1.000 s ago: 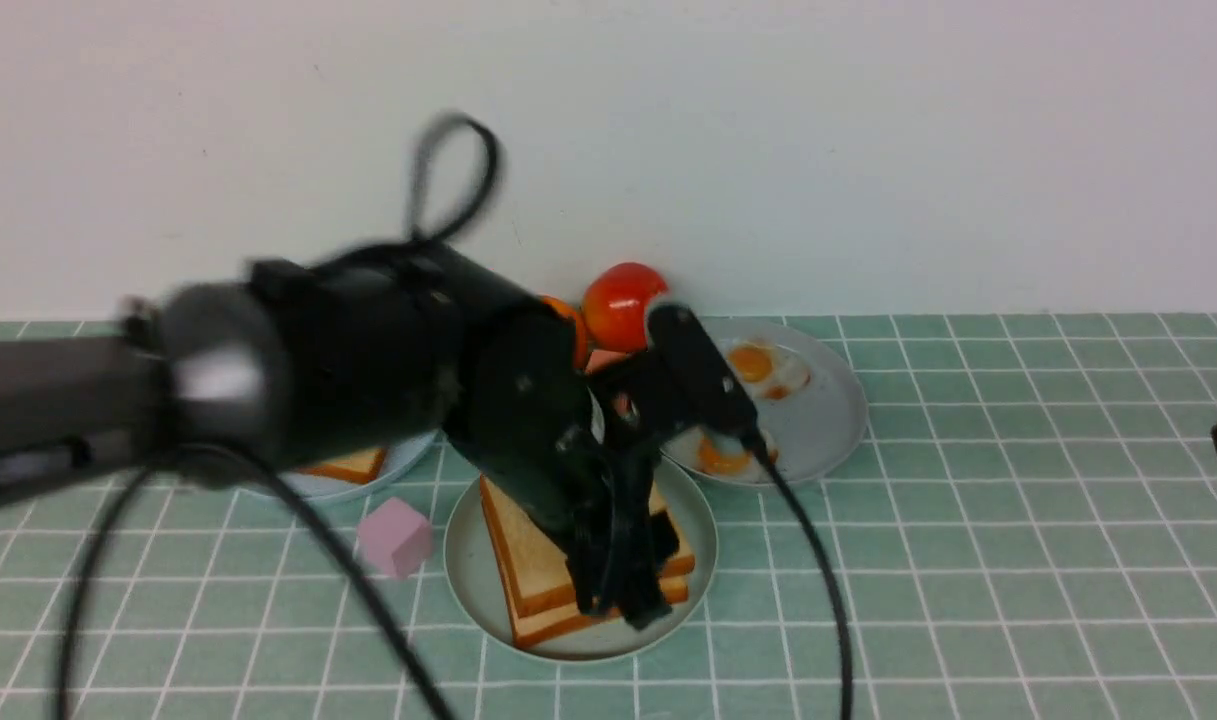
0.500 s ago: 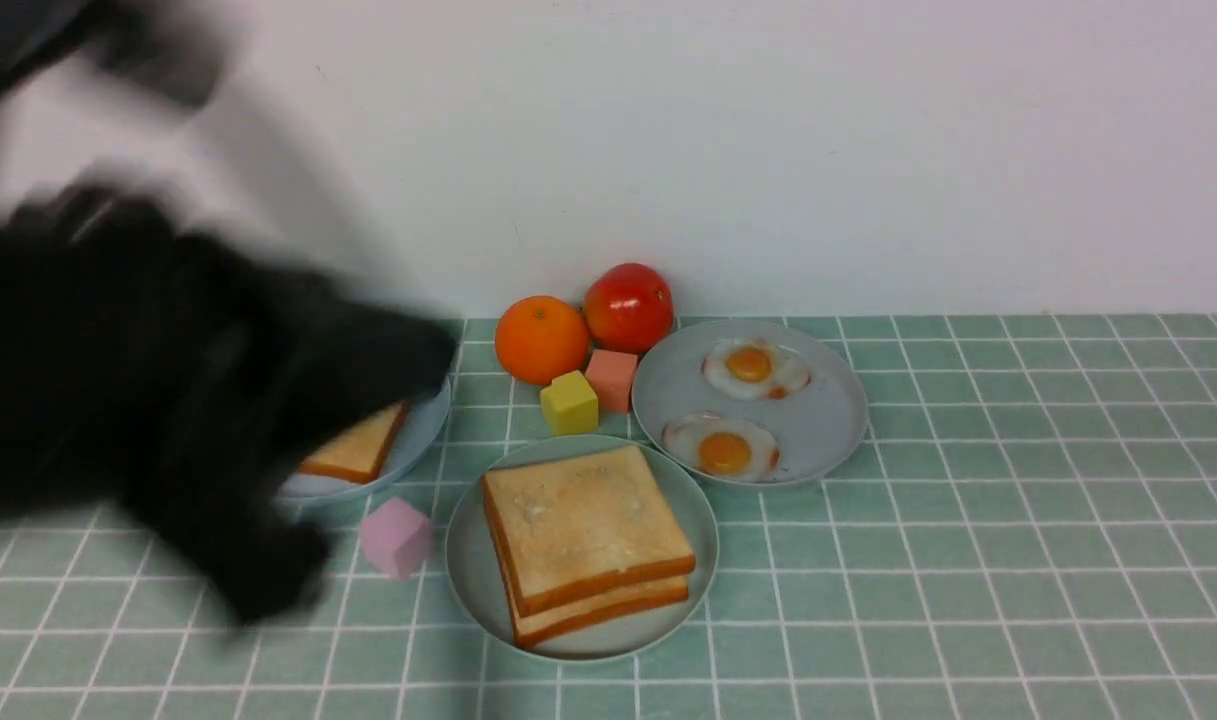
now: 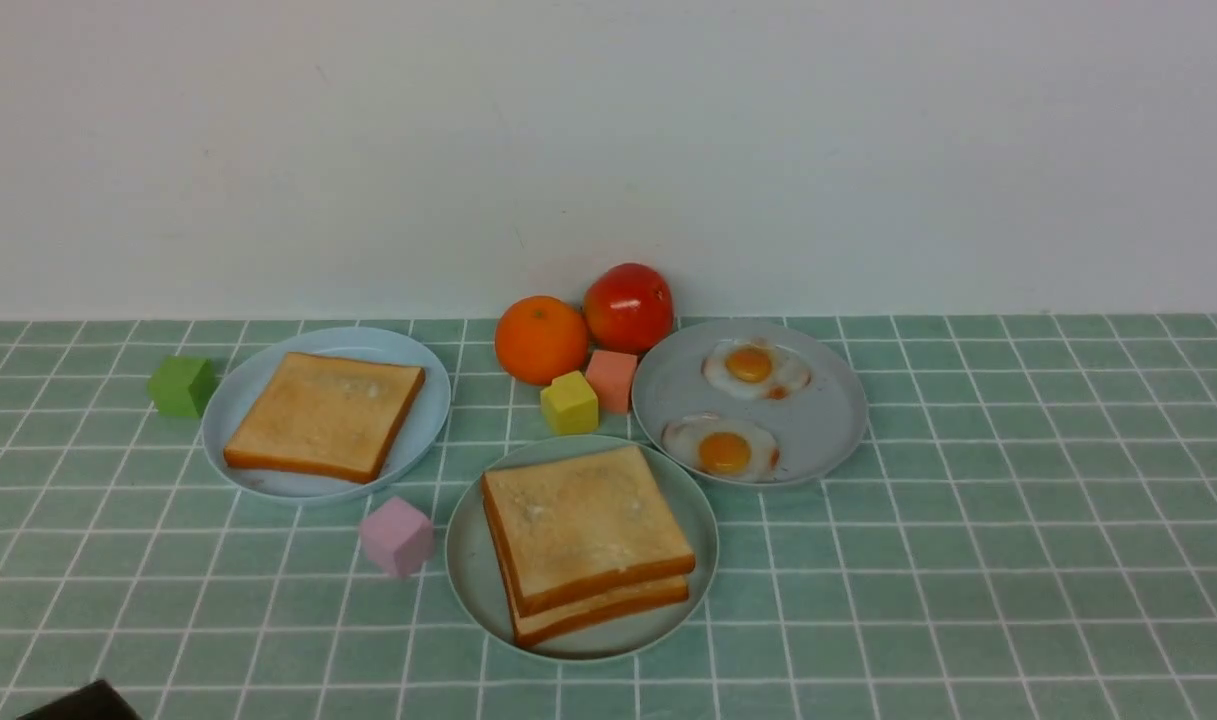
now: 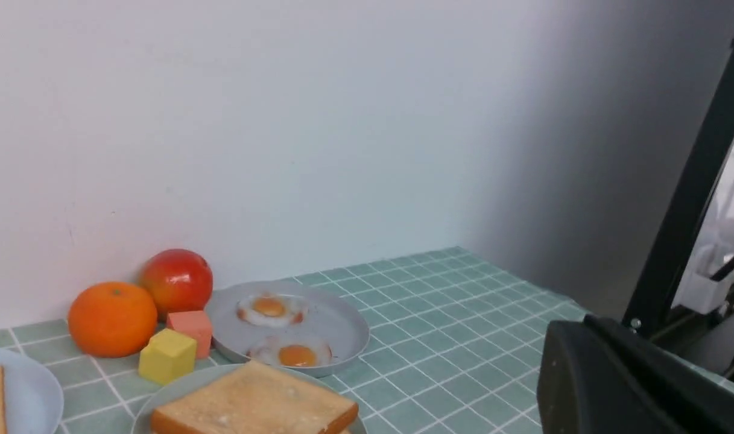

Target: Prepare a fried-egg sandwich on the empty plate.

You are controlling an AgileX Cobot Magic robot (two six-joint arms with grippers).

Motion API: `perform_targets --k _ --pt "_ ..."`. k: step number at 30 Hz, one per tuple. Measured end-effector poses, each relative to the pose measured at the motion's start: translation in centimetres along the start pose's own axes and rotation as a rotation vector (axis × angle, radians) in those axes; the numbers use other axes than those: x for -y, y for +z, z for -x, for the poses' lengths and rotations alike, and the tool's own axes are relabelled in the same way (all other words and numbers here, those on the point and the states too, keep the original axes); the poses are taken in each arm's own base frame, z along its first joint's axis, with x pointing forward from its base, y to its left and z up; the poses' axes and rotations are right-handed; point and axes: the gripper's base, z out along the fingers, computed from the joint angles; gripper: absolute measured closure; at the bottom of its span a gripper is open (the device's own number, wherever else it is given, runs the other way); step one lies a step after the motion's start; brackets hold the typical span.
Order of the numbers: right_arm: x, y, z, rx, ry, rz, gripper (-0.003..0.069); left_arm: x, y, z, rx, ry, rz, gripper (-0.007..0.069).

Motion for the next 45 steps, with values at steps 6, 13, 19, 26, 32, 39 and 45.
perform_targets --k 6,13,19,26,32,39,45 --pt "0.0 2.6 -0.9 0.161 -0.009 0.044 0.0655 -0.2 0.0 -1.7 -0.071 -0.003 0.003 0.0638" --pt "0.2 4.7 -2.6 0.177 -0.058 0.053 0.065 -0.2 0.0 -2.4 -0.136 -0.005 -0.008 0.0638" --pt "0.7 5.5 -3.8 0.15 -0.088 0.026 0.0645 -0.2 0.0 -2.4 -0.137 -0.006 -0.008 0.0638" --pt "2.7 5.9 -5.9 0.324 -0.083 -0.151 0.0673 -0.2 0.0 -2.4 -0.137 -0.006 -0.008 0.0638" --pt "4.3 7.7 -10.2 0.48 -0.061 -0.255 0.0673 -0.2 0.0 -2.4 -0.137 -0.006 -0.008 0.0637" --pt "4.3 7.7 -10.3 0.526 -0.042 -0.255 0.0673 -0.2 0.0 -2.4 -0.136 -0.006 -0.008 0.0637" --pt "4.3 7.7 -10.4 0.512 -0.063 -0.247 0.0673 -0.2 0.0 -2.4 -0.136 -0.006 -0.008 0.0637"
